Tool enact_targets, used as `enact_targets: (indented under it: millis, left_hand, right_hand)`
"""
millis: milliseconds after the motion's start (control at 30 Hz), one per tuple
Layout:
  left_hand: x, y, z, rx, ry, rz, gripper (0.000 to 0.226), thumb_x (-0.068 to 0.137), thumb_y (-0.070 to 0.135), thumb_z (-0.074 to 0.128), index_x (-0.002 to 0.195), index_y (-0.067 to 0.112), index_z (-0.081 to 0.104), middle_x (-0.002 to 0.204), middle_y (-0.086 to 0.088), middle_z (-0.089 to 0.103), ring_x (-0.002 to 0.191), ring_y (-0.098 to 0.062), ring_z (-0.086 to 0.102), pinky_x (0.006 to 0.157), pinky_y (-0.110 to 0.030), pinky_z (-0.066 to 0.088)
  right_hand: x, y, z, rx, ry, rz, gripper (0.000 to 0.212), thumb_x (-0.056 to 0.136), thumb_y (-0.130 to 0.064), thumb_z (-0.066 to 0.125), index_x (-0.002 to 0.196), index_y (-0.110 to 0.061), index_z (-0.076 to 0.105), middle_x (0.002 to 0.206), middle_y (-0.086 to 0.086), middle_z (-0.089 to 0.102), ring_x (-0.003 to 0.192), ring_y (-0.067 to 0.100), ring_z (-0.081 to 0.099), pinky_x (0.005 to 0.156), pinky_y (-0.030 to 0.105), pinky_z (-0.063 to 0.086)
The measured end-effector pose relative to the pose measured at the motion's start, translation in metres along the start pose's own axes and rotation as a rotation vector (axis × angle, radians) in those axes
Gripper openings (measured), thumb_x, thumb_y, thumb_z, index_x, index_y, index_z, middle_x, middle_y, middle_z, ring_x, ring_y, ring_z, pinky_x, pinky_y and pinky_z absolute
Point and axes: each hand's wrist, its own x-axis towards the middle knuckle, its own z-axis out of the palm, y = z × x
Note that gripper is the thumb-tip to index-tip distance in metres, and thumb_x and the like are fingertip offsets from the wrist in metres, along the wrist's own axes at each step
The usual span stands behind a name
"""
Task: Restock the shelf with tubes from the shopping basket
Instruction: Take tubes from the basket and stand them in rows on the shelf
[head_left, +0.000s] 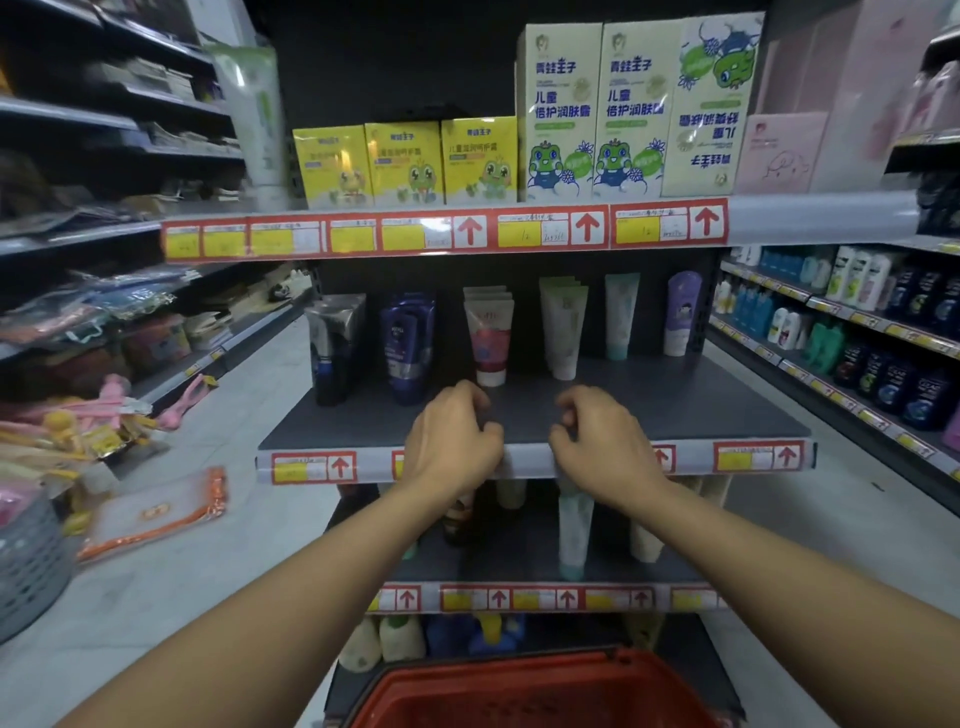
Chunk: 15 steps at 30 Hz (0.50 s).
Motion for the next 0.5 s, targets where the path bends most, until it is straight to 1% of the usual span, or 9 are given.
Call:
enact_targets:
  millis: [67, 133, 167, 300, 367, 433, 500]
  left_hand:
    - [-0.016, -0.007, -0.003, 0.003, 0.000, 0.008, 0.017, 0.090, 0.026, 0.066, 0.105, 0.029, 0.057, 0.107, 0.008, 0.063, 0.089, -0.012, 0.054, 0.070, -0.027, 0.040]
    - [-0.031, -0.015, -0.002, 0.023, 0.001, 0.011, 0.013, 0.091, 0.027, 0.066, 0.100, 0.030, 0.057, 0.101, 0.009, 0.063, 0.087, -0.011, 0.056, 0.062, -0.024, 0.036]
    - [-0.038, -0.020, -0.001, 0.036, 0.004, 0.009, 0.012, 0.091, 0.028, 0.065, 0.099, 0.030, 0.057, 0.100, 0.009, 0.063, 0.087, -0.012, 0.057, 0.060, -0.025, 0.036]
    - [-0.068, -0.044, 0.010, 0.073, -0.036, -0.038, 0.011, 0.088, 0.032, 0.065, 0.098, 0.033, 0.059, 0.098, 0.011, 0.065, 0.084, -0.014, 0.061, 0.066, -0.033, 0.047]
    - [-0.083, -0.056, 0.019, 0.081, -0.063, -0.057, 0.011, 0.087, 0.032, 0.063, 0.098, 0.033, 0.061, 0.097, 0.011, 0.066, 0.085, -0.017, 0.064, 0.069, -0.035, 0.051]
    - [-0.100, -0.067, 0.030, 0.101, -0.097, -0.064, 0.015, 0.087, 0.031, 0.061, 0.102, 0.031, 0.063, 0.099, 0.009, 0.068, 0.089, -0.020, 0.065, 0.070, -0.034, 0.049]
    - [-0.115, -0.078, 0.042, 0.110, -0.148, -0.075, 0.017, 0.088, 0.030, 0.060, 0.105, 0.031, 0.064, 0.100, 0.008, 0.070, 0.092, -0.022, 0.066, 0.069, -0.031, 0.043]
  right_hand:
    - [-0.016, -0.010, 0.003, 0.001, 0.023, -0.022, 0.029, 0.093, -0.027, 0.062, 0.120, -0.018, 0.063, 0.107, -0.002, 0.062, 0.097, 0.020, 0.063, 0.083, 0.040, 0.055]
    - [-0.032, -0.016, 0.009, 0.004, 0.054, -0.053, 0.024, 0.092, -0.025, 0.061, 0.115, -0.019, 0.065, 0.106, -0.002, 0.062, 0.096, 0.018, 0.063, 0.081, 0.040, 0.056]
    - [-0.040, -0.019, 0.013, 0.000, 0.056, -0.070, 0.022, 0.092, -0.024, 0.061, 0.114, -0.019, 0.065, 0.106, -0.003, 0.062, 0.095, 0.017, 0.063, 0.079, 0.039, 0.056]
    - [-0.073, -0.020, 0.038, 0.008, -0.039, -0.089, 0.016, 0.091, -0.028, 0.062, 0.106, -0.024, 0.063, 0.096, -0.008, 0.059, 0.088, 0.014, 0.061, 0.074, 0.040, 0.057]
    - [-0.091, -0.017, 0.054, 0.031, -0.085, -0.057, 0.018, 0.092, -0.030, 0.062, 0.109, -0.026, 0.063, 0.096, -0.010, 0.058, 0.088, 0.013, 0.061, 0.075, 0.037, 0.055]
    - [-0.108, -0.012, 0.072, 0.048, -0.130, -0.023, 0.019, 0.093, -0.029, 0.062, 0.111, -0.025, 0.063, 0.097, -0.010, 0.058, 0.089, 0.014, 0.061, 0.075, 0.036, 0.053]
    - [-0.127, -0.004, 0.092, 0.060, -0.171, 0.001, 0.016, 0.092, -0.025, 0.063, 0.108, -0.023, 0.065, 0.097, -0.007, 0.059, 0.089, 0.017, 0.063, 0.076, 0.038, 0.053]
